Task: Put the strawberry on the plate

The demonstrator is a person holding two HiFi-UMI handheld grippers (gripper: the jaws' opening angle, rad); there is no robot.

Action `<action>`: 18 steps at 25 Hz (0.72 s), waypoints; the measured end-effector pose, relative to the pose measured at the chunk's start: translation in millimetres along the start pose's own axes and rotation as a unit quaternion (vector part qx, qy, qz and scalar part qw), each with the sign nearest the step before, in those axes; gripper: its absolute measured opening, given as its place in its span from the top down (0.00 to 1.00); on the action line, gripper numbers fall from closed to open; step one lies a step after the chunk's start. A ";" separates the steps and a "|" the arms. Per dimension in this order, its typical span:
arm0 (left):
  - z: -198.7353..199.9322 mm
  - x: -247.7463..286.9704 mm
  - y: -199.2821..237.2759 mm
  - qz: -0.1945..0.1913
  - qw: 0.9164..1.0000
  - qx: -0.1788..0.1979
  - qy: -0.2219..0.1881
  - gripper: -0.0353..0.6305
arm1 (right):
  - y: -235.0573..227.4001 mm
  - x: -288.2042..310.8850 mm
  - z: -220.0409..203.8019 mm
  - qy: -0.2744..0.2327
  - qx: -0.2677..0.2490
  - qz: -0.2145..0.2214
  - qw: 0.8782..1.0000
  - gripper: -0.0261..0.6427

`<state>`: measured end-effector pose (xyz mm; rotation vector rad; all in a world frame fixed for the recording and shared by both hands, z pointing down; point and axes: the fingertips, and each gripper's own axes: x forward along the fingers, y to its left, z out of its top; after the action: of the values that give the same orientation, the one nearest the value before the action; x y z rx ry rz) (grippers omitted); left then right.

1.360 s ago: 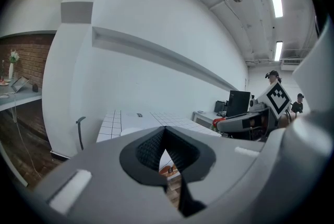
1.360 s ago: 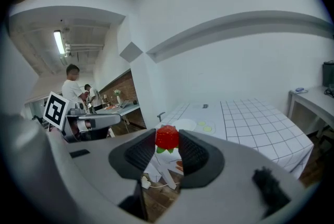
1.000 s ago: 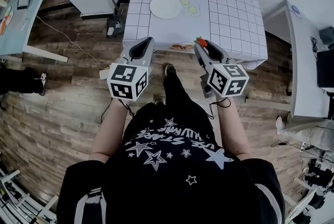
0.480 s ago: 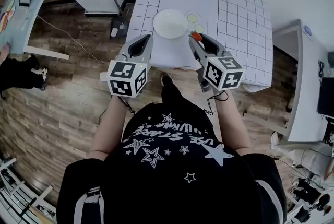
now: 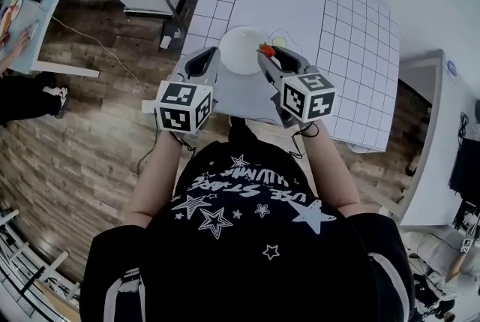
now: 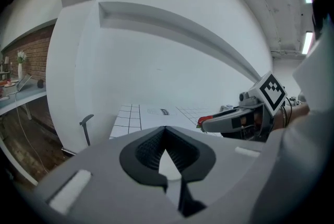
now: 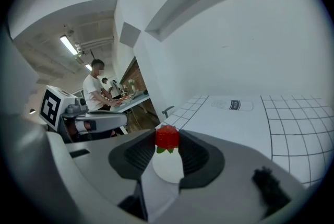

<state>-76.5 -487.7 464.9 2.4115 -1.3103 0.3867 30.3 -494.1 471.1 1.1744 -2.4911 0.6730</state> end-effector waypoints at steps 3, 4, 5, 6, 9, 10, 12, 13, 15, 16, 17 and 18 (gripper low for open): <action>0.9 14.5 8.7 0.009 1.000 -0.005 0.010 0.93 | -10.7 21.1 -2.0 0.022 -0.003 0.013 1.000 0.74; -0.4 18.5 10.8 0.012 1.000 -0.008 0.013 0.93 | -14.1 27.2 -4.5 0.029 -0.003 0.015 0.999 0.74; -2.2 22.3 12.7 0.014 1.000 -0.010 0.016 0.93 | -17.0 33.1 -7.7 0.037 -0.003 0.017 0.999 0.74; -4.2 25.8 14.5 0.017 1.000 -0.012 0.020 0.93 | -19.3 38.8 -11.5 0.046 -0.004 0.020 0.999 0.74; -12.3 34.1 20.5 0.026 0.999 -0.017 0.032 0.93 | -21.3 54.3 -25.0 0.072 -0.008 0.030 0.997 0.74; -15.7 36.4 22.2 0.029 0.999 -0.019 0.036 0.93 | -20.9 59.1 -29.7 0.079 -0.008 0.034 0.996 0.74; -22.9 41.0 24.9 0.033 0.998 -0.022 0.046 0.93 | -20.7 68.6 -38.1 0.094 -0.009 0.041 0.995 0.74; -26.2 43.1 25.6 0.034 0.998 -0.023 0.050 0.93 | -21.2 73.2 -41.9 0.101 -0.009 0.043 0.994 0.74; -31.9 46.2 26.7 0.036 0.997 -0.025 0.058 0.93 | -23.0 81.8 -49.1 0.116 -0.012 0.044 0.992 0.74; -34.4 47.1 27.3 0.037 0.997 -0.026 0.061 0.93 | -24.0 85.8 -52.4 0.123 -0.012 0.043 0.991 0.74; -36.6 47.9 28.1 0.038 0.997 -0.028 0.064 0.93 | -25.1 89.6 -55.2 0.129 -0.013 0.043 0.991 0.74; -38.3 48.5 29.1 0.039 0.997 -0.029 0.066 0.93 | -26.1 93.3 -57.4 0.134 -0.014 0.043 0.990 0.74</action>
<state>-77.8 -521.4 524.3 2.2499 -1.3417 0.5136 -2.7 -537.7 569.6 0.9049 -2.3251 0.7624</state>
